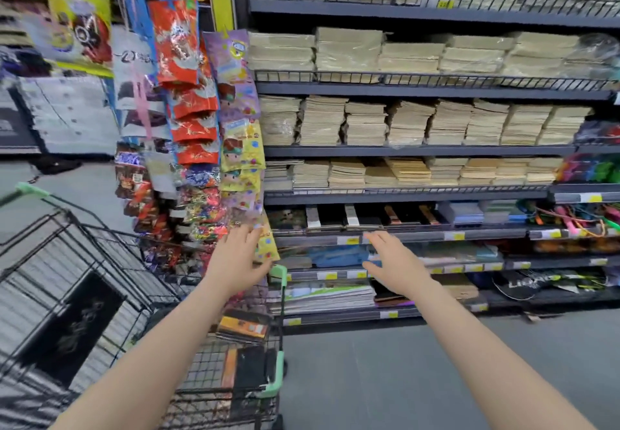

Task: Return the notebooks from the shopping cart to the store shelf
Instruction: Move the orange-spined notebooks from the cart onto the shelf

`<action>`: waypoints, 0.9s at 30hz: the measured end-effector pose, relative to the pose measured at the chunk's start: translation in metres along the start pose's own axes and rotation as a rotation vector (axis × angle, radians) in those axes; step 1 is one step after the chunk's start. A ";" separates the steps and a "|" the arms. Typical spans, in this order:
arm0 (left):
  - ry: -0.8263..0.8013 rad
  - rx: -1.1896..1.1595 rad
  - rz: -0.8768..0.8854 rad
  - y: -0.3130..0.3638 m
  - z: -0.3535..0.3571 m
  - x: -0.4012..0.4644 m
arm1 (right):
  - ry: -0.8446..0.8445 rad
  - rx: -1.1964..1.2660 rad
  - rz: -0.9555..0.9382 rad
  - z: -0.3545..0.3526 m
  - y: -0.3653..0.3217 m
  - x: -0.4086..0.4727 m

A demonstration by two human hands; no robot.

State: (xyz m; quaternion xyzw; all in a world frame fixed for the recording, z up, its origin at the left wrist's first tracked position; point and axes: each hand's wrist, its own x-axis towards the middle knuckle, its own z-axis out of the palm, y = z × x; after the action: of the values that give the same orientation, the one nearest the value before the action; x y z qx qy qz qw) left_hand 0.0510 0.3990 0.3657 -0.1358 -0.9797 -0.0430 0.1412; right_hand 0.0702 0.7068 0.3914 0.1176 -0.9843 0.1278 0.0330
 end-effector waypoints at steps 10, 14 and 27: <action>-0.165 -0.075 -0.182 -0.099 0.045 -0.082 | -0.180 0.029 -0.065 0.094 -0.104 0.034; -0.223 -0.113 -0.232 -0.127 0.068 -0.106 | -0.278 0.067 -0.102 0.144 -0.133 0.050; -0.483 -0.215 -0.331 -0.213 0.148 -0.087 | -0.556 0.318 0.103 0.299 -0.180 0.108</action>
State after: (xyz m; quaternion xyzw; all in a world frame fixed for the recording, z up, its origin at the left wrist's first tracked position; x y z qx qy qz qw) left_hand 0.0330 0.1908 0.1889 0.0051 -0.9835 -0.1351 -0.1198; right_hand -0.0018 0.4363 0.1572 0.1018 -0.9279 0.2445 -0.2623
